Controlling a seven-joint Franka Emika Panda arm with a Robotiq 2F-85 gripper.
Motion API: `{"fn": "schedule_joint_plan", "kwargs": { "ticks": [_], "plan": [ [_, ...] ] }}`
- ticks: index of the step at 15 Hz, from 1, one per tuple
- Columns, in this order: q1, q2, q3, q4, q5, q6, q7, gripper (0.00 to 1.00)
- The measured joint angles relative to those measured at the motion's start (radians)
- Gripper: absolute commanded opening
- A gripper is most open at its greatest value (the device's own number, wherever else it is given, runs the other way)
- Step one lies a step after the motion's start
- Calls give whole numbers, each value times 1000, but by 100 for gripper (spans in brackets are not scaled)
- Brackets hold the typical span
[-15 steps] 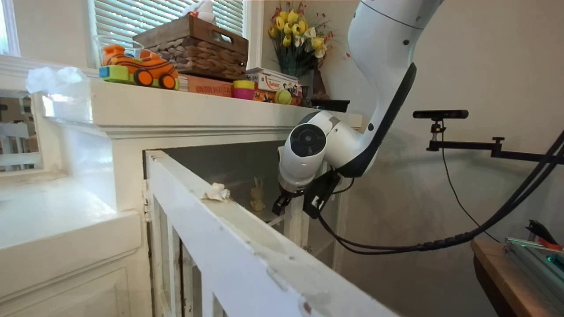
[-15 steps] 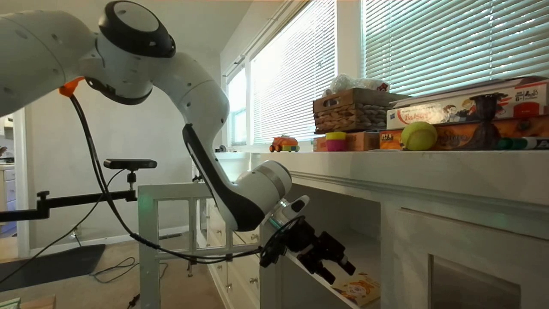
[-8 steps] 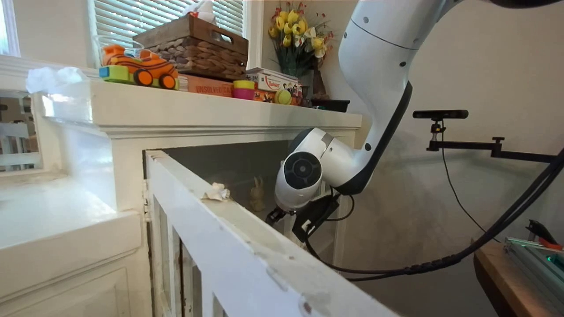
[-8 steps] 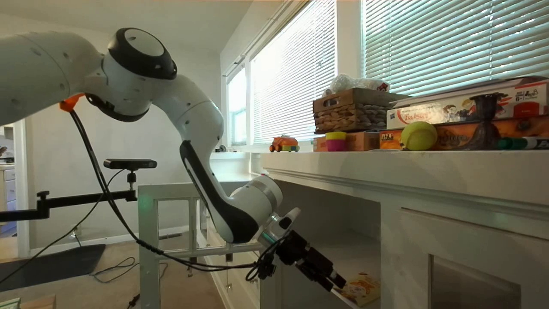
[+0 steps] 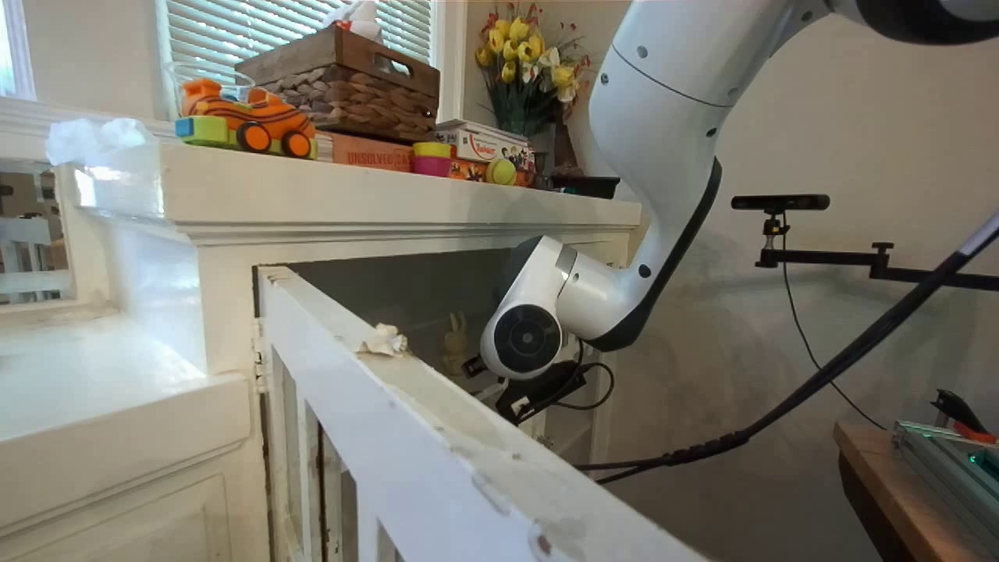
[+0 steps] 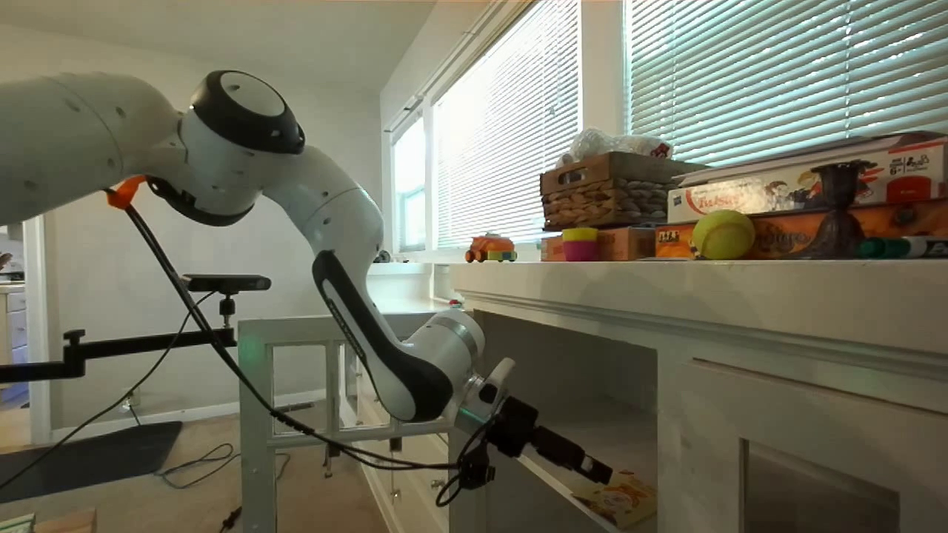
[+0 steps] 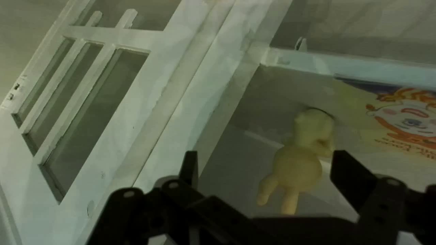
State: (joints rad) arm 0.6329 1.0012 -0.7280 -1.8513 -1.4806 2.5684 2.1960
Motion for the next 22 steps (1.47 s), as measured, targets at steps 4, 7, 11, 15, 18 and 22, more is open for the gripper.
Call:
{"fn": "schedule_joint_plan", "kwargs": {
  "ticks": [4,7,11,15,18,22],
  "plan": [
    [-174,-7,206,75,-192,-238,77,100],
    [-320,-23,361,106,-279,-357,72,100],
    [-344,-43,393,106,-292,-370,67,100],
    [-360,-46,416,106,-305,-390,66,100],
    [-450,-47,519,119,-357,-466,66,100],
    [-534,-46,593,142,-419,-517,68,100]
  ]
}}
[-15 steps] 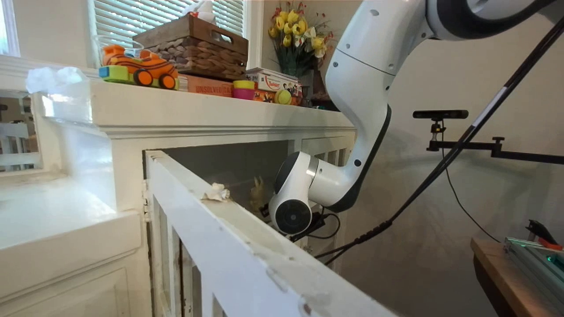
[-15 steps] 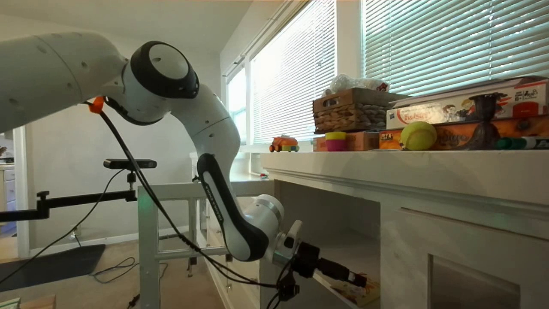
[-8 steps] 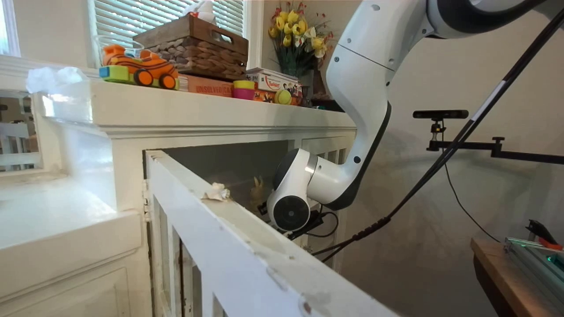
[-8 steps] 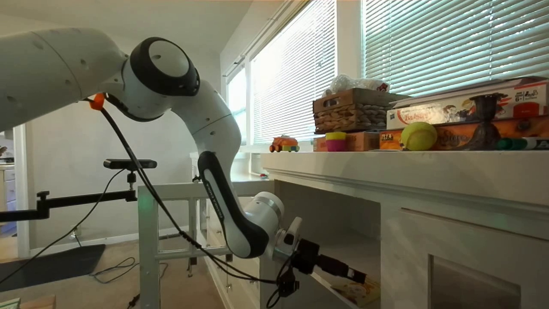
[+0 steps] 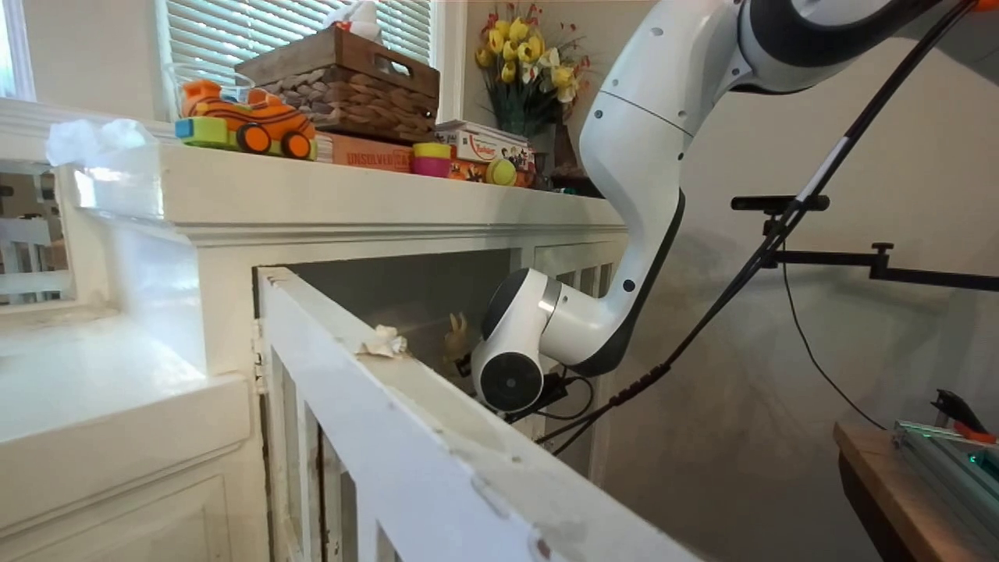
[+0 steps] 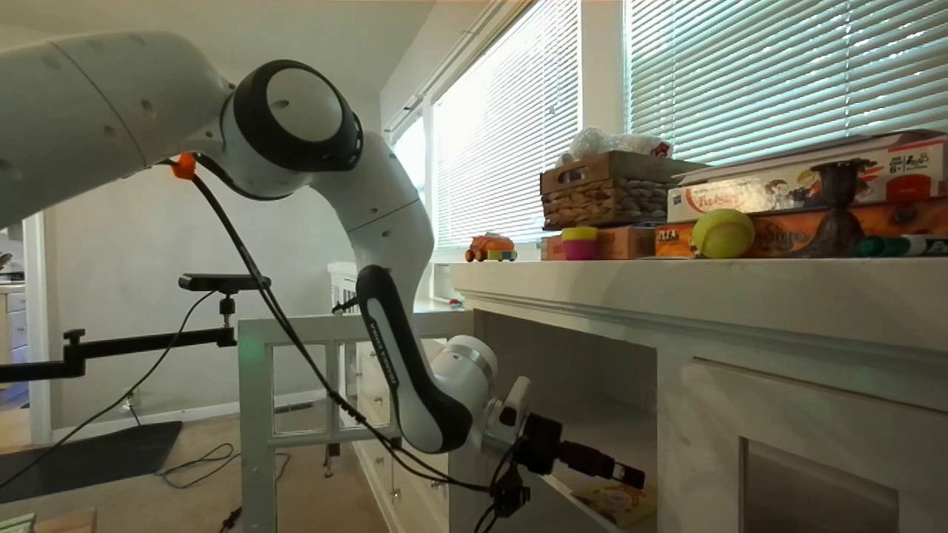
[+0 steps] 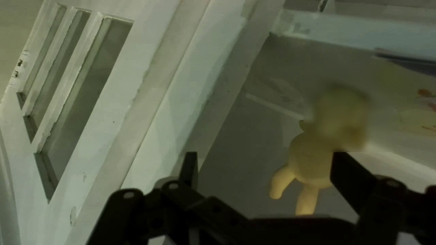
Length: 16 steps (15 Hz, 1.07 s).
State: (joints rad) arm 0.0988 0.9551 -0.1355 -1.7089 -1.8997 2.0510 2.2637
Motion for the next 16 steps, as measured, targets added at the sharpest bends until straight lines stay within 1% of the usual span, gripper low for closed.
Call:
{"fn": "schedule_joint_plan", "kwargs": {
  "ticks": [3,8,16],
  "plan": [
    [-38,3,30,20,-47,-13,7,100],
    [-75,15,59,47,-122,-17,34,100],
    [-104,41,78,81,-164,-18,72,100]
  ]
}}
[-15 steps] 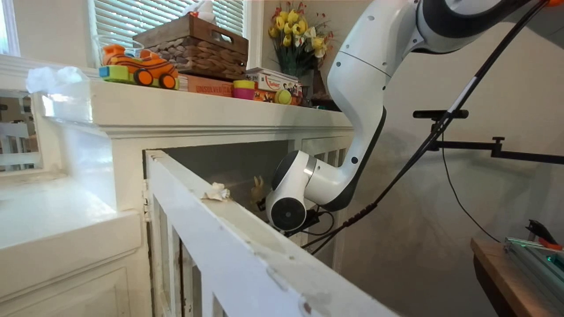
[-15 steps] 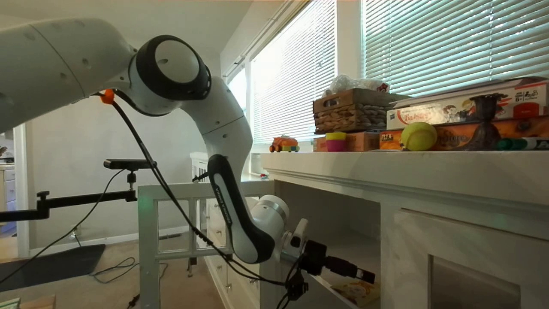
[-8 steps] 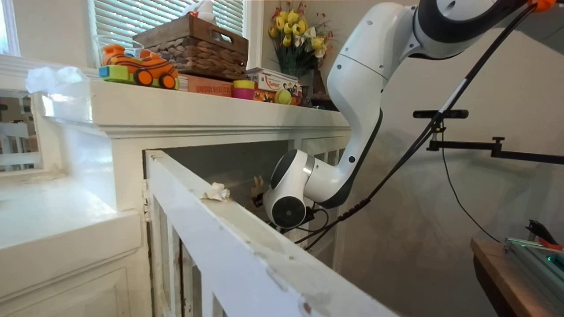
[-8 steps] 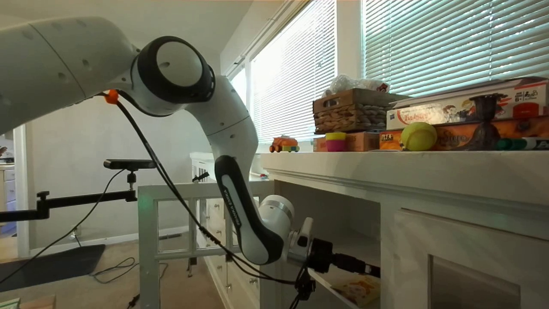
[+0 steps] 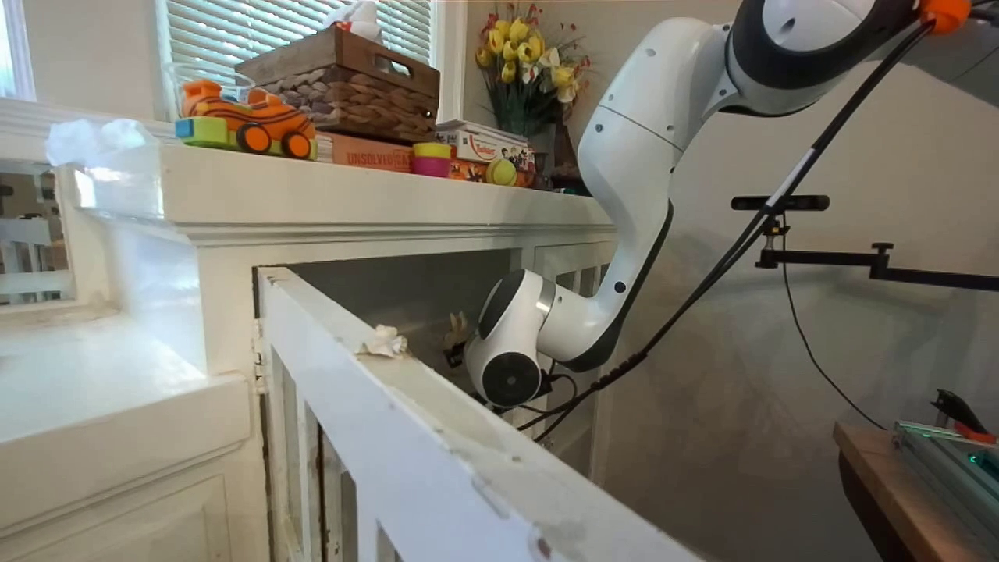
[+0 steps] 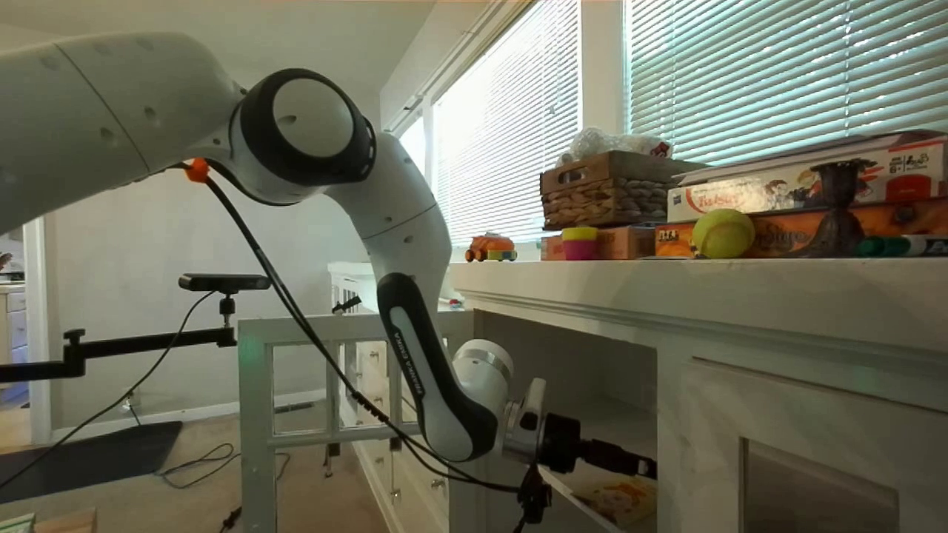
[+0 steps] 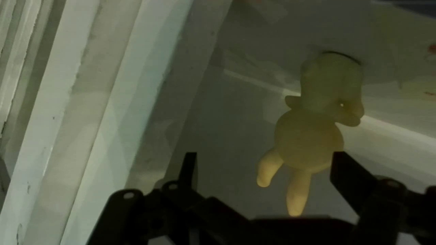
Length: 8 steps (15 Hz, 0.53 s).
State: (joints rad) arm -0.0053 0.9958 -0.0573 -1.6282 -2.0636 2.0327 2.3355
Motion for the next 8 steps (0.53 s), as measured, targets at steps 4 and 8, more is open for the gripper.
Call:
{"fn": "schedule_joint_plan", "kwargs": {
  "ticks": [4,8],
  "plan": [
    [-10,13,2,23,-1,0,8,100],
    [-17,22,2,39,-1,0,12,100]
  ]
}}
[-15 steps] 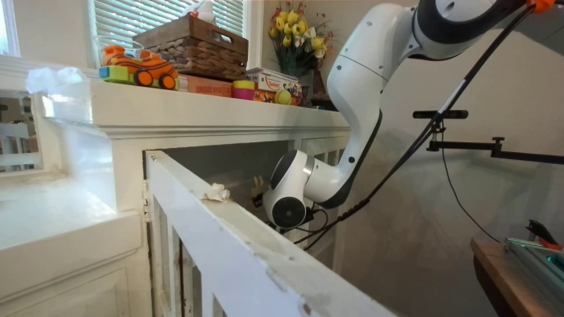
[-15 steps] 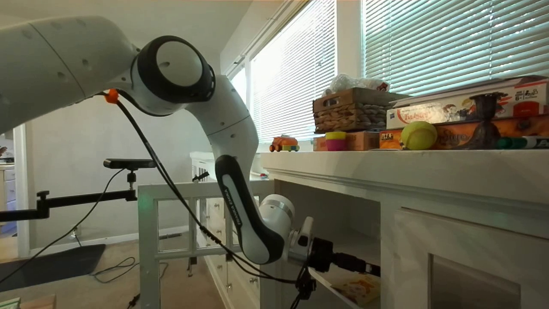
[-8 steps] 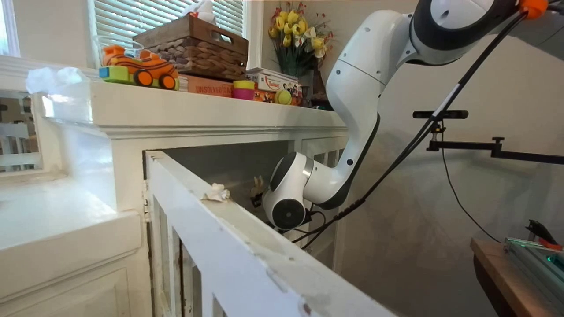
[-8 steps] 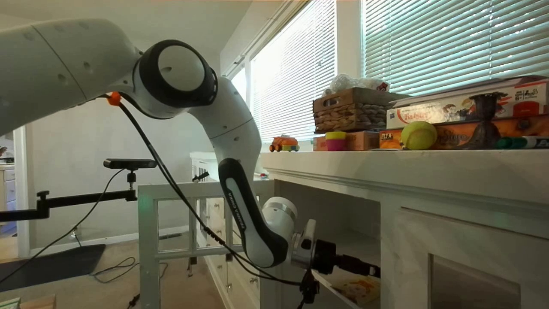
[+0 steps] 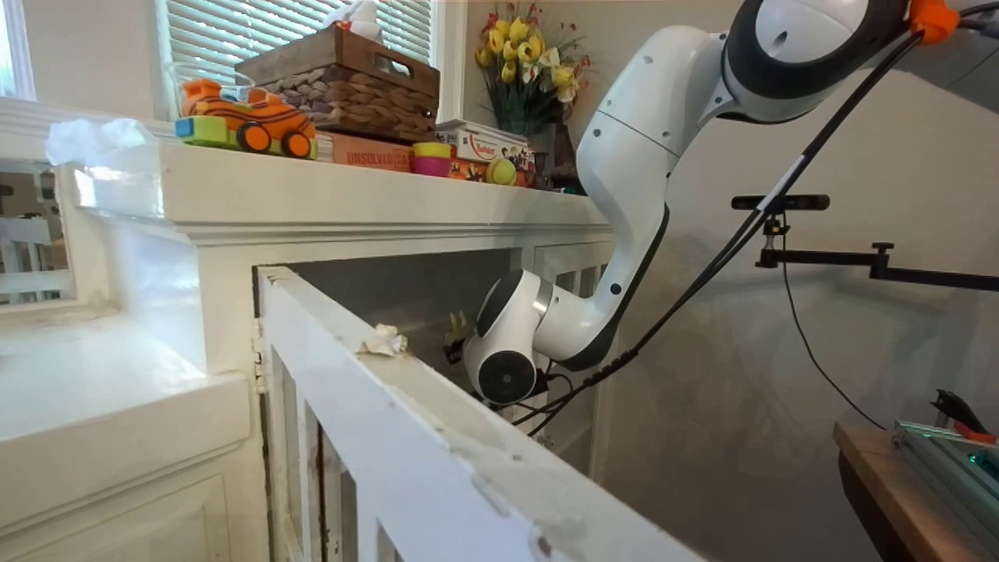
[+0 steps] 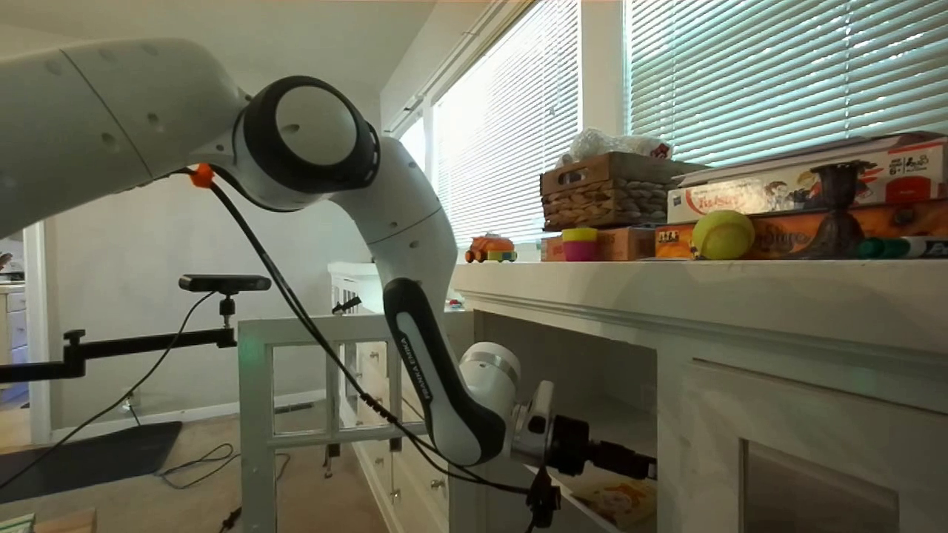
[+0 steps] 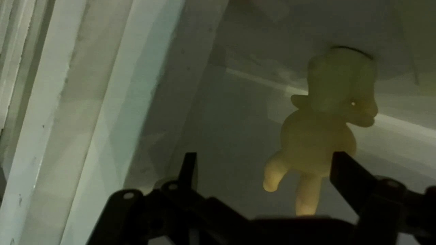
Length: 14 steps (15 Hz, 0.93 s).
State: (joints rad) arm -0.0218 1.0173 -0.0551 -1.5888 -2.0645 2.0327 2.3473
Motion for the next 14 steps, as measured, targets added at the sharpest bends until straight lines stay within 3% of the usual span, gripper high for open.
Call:
{"fn": "schedule_joint_plan", "kwargs": {
  "ticks": [14],
  "plan": [
    [-3,8,11,13,0,0,2,100]
  ]
}}
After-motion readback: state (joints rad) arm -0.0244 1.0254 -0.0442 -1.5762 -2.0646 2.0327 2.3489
